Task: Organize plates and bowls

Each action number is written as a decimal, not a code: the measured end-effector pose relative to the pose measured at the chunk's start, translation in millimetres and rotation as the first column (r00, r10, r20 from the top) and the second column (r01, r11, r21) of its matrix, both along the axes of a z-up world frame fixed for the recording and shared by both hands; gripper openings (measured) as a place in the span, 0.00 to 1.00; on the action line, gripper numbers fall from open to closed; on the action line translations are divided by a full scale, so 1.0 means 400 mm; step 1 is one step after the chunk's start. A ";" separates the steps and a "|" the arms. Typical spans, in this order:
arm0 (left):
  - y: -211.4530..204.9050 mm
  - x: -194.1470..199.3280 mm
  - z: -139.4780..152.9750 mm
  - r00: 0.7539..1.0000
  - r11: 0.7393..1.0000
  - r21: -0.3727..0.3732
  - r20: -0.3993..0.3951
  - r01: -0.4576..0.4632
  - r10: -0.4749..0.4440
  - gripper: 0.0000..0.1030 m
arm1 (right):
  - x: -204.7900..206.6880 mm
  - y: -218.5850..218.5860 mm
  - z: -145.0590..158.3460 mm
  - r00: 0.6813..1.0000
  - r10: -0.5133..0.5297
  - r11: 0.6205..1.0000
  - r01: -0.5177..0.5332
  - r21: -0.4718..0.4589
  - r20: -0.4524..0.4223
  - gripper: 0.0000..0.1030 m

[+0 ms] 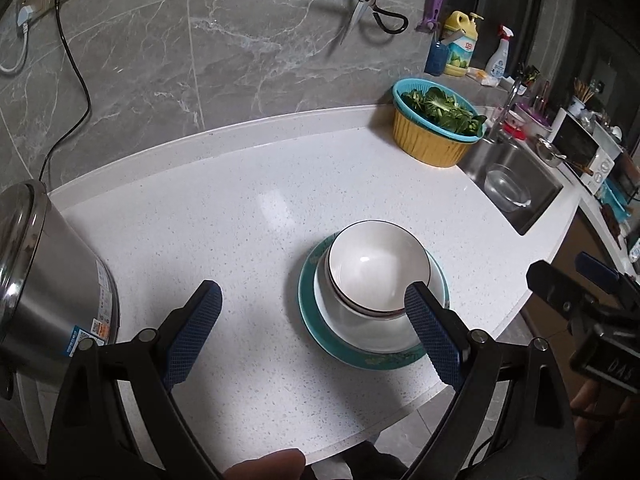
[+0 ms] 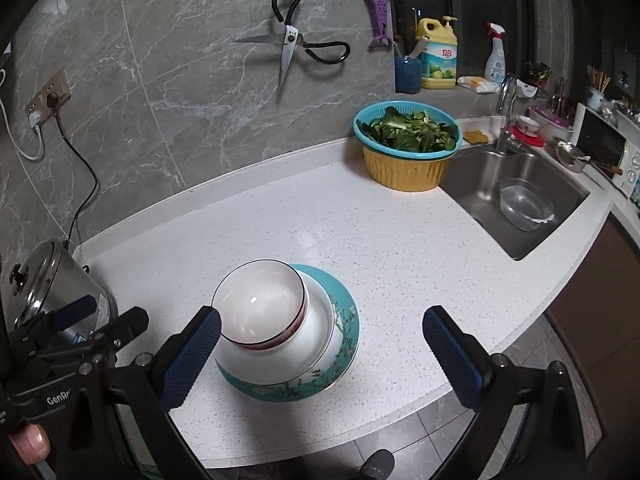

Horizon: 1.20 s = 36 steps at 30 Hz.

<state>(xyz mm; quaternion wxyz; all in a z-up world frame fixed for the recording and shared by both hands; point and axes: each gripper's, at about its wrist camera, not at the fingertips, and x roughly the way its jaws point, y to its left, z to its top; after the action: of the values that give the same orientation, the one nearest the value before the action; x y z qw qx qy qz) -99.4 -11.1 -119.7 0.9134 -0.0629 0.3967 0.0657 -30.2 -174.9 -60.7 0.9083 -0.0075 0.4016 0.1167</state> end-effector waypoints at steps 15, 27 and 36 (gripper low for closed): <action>-0.043 0.029 0.021 1.000 0.999 0.039 0.003 -0.020 0.020 0.91 | 0.004 -0.004 0.027 1.000 -0.028 0.998 0.028 -0.060 0.015 1.00; -0.037 0.050 0.018 0.999 0.998 0.047 -0.004 -0.043 0.043 0.91 | 0.024 -0.004 0.031 0.999 -0.036 0.996 0.036 -0.082 0.012 1.00; -0.033 0.057 0.017 0.998 0.997 0.046 -0.007 -0.057 0.058 0.91 | 0.038 0.005 0.028 1.000 -0.026 0.995 0.027 -0.093 0.008 1.00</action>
<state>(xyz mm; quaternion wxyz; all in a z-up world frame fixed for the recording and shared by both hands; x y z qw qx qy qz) -76.7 -24.5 -112.8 0.9108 -0.0529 0.3968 0.1013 -15.2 -172.8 -49.4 0.9098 -0.0451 0.4036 0.0858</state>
